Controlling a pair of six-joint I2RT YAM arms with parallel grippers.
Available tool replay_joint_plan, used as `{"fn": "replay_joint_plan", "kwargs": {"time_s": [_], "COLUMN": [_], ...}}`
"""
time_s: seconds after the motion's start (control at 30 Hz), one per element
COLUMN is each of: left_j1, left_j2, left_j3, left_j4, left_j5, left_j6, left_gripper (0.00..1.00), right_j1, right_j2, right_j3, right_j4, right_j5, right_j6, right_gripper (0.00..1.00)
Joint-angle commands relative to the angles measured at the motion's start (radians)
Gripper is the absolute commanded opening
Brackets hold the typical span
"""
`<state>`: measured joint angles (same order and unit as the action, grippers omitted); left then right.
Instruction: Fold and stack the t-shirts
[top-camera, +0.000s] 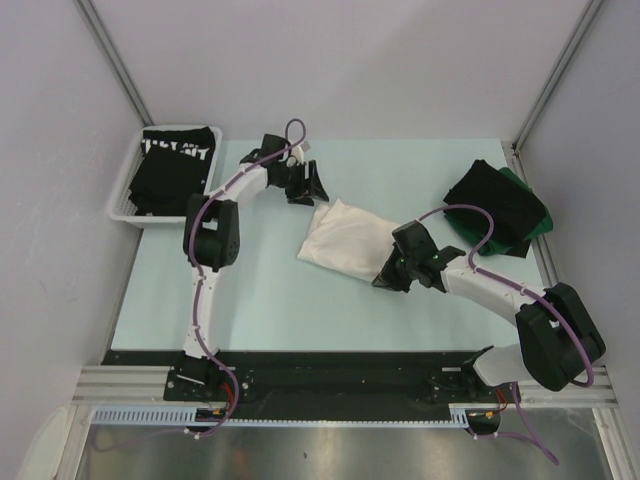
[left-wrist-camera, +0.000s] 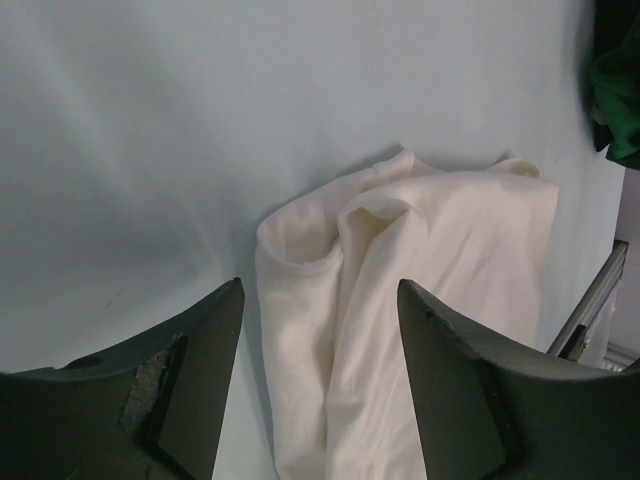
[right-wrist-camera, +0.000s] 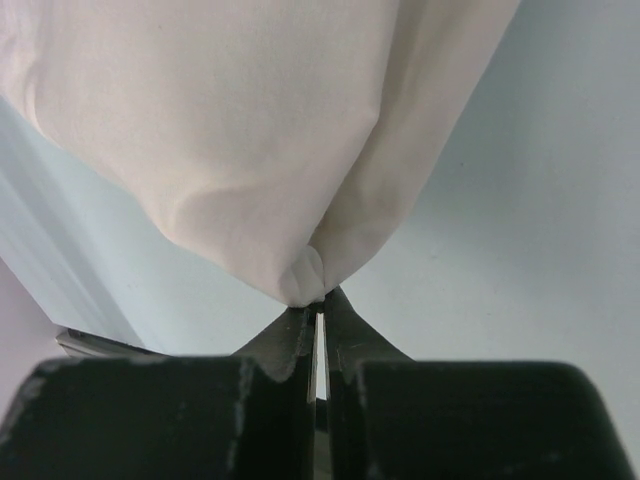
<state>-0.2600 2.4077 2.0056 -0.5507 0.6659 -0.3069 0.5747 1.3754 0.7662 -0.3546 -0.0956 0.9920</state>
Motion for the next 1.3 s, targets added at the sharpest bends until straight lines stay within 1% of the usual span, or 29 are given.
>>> {"fn": "replay_joint_plan", "kwargs": {"time_s": [0.0,0.17,0.3,0.33,0.37,0.4,0.43,0.67,0.87,1.17,1.27], "left_j1": [0.008,0.013,0.015,0.019,0.021,0.025,0.028,0.031,0.021,-0.042,-0.054], "left_j2": [0.024,0.044,0.051,0.044,0.039,0.036,0.031,0.034,0.027,0.073,0.079], "left_j3": [-0.002,-0.008,-0.027,-0.042,-0.065,-0.079,-0.093,-0.159,-0.183,-0.099,-0.085], "left_j4": [0.009,0.009,0.035,0.076,0.096,0.139,0.162,0.201,0.192,0.123,0.126], "left_j5": [0.057,0.081,0.121,0.135,0.164,0.179,0.196,0.264,0.265,0.245,0.228], "left_j6": [0.02,0.031,0.019,0.008,-0.013,-0.024,-0.038,-0.058,-0.061,-0.052,-0.061], "left_gripper": [0.7,0.73,0.79,0.81,0.86,0.88,0.99,1.0,1.0,0.98,0.94], "right_j1": [-0.006,-0.007,-0.007,-0.007,-0.007,-0.007,-0.007,-0.007,-0.003,0.002,0.001], "right_j2": [-0.026,-0.021,-0.018,-0.018,-0.016,-0.016,-0.015,-0.004,0.007,-0.007,-0.016], "right_j3": [-0.002,-0.002,-0.002,-0.002,-0.002,-0.002,-0.002,-0.002,-0.002,-0.002,-0.002], "right_j4": [-0.012,-0.003,0.0,-0.003,-0.003,-0.004,-0.006,0.005,0.032,0.02,0.008], "right_j5": [0.002,0.002,0.004,0.004,0.005,0.005,0.004,0.008,0.005,0.014,0.023], "right_j6": [-0.013,-0.009,-0.006,-0.004,-0.004,-0.004,-0.003,0.003,0.022,0.025,0.02], "right_gripper": [0.05,0.05,0.06,0.05,0.05,0.05,0.05,0.06,0.06,0.06,0.06]}}
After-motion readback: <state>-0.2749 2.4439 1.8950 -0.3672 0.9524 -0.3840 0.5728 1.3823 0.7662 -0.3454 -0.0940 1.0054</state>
